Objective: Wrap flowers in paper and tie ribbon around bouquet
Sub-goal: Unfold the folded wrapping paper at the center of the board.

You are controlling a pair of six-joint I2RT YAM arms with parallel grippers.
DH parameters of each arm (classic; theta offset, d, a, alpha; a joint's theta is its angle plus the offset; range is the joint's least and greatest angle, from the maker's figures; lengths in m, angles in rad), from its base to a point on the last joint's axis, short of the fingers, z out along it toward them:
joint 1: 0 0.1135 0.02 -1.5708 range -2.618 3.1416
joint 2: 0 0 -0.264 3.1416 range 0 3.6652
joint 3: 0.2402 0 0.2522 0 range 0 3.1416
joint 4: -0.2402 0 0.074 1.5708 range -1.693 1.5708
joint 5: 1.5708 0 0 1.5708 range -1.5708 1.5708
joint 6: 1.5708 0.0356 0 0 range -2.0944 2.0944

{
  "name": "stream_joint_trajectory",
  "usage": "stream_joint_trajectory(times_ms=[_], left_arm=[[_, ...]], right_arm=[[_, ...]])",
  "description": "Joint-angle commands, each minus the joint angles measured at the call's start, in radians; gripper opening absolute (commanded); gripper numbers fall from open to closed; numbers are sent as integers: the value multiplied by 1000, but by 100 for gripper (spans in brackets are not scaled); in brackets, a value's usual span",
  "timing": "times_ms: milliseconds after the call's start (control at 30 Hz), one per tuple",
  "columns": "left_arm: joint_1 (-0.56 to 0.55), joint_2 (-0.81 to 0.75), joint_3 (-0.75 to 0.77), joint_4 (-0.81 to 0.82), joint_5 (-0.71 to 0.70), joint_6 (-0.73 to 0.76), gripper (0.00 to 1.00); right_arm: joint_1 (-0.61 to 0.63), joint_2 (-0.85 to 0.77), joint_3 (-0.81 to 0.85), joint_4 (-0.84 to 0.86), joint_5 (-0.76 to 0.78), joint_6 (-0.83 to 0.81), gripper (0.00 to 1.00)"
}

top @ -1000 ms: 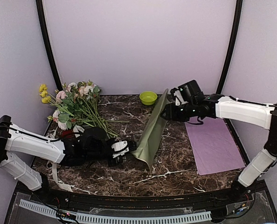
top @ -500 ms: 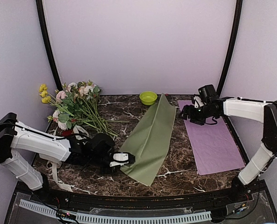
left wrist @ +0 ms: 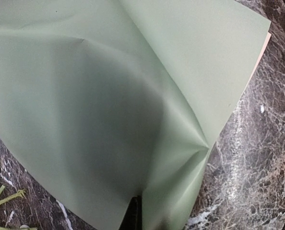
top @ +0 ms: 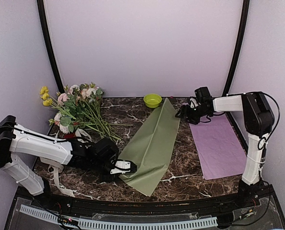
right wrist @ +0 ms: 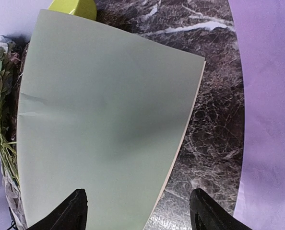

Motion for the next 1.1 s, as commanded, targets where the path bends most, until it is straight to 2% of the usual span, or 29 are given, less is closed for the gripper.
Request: stream_joint_trajectory(times_ms=[0, 200, 400, 700, 1067], left_arm=[[-2, -48, -33, -19, 19, -29, 0], [0, -3, -9, -20, 16, -34, 0], [3, -23, -23, -5, 17, -34, 0], [9, -27, -16, -2, 24, -30, 0], [12, -42, -20, 10, 15, -28, 0]], right_arm=[[3, 46, -10, 109, -98, 77, 74], [48, 41, -103, 198, -184, 142, 75], [78, -78, -346, 314, -226, 227, 74], [164, -249, -593, 415, -225, 365, 74], [258, -199, -684, 713, -330, 588, 74]])
